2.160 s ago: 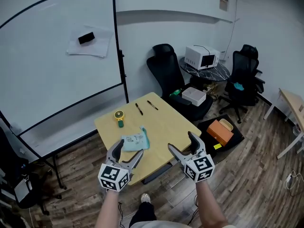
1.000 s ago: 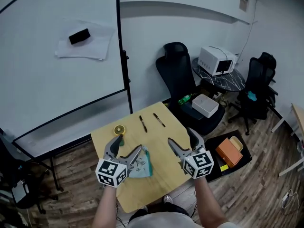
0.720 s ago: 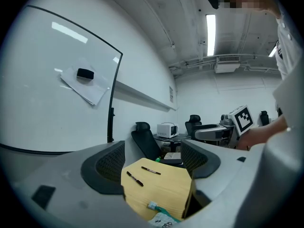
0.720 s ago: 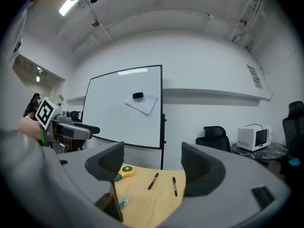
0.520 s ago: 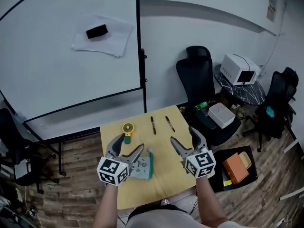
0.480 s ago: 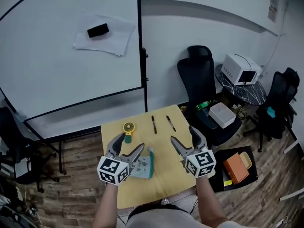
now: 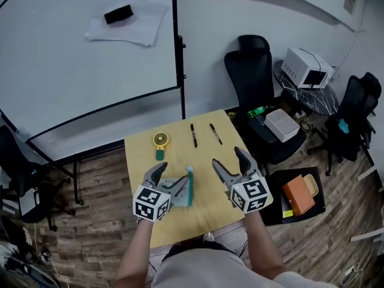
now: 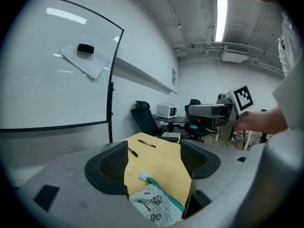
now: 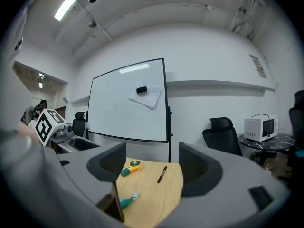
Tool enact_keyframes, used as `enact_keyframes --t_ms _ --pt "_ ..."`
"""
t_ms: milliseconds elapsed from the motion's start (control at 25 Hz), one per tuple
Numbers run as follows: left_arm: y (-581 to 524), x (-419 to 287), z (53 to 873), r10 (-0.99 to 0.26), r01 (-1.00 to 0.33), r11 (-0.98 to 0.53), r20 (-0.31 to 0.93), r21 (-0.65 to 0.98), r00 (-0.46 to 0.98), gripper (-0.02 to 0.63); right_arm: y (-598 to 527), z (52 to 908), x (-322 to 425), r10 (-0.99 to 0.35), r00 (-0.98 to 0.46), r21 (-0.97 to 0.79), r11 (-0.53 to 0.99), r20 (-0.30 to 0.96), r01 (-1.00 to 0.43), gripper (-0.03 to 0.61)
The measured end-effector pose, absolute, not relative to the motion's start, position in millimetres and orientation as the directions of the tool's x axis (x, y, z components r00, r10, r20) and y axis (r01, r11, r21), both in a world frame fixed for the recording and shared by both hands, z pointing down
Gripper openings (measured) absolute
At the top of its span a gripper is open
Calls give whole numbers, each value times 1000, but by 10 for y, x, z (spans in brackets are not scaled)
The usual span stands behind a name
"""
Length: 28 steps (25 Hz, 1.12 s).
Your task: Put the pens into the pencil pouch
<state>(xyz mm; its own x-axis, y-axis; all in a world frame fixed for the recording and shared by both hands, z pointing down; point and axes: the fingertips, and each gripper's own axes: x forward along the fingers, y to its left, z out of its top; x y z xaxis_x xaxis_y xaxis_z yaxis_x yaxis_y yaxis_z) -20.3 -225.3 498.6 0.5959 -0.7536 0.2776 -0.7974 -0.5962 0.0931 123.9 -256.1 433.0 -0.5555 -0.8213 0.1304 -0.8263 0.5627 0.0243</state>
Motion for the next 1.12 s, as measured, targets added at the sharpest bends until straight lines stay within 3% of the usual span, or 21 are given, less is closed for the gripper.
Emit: enact_keyframes --t_ms 520,680,880,1120 --pt "-1979 -12 6356 -614 -820 -565 619 86 489 333 -2368 4715 1470 -830 -512 -8 524 219 -852 302" --pt "-1972 23 6527 -591 -823 -561 656 83 469 217 -2335 4774 1511 -830 -505 -14 517 235 -856 296" --pt "-1961 39 6730 -540 -831 -552 726 76 425 204 -2320 4794 1550 -833 -498 -13 510 243 -860 291" --pt "-1993 -23 6831 -526 -839 -541 755 59 392 79 -2356 4809 1617 -839 -483 -11 497 251 -868 285"
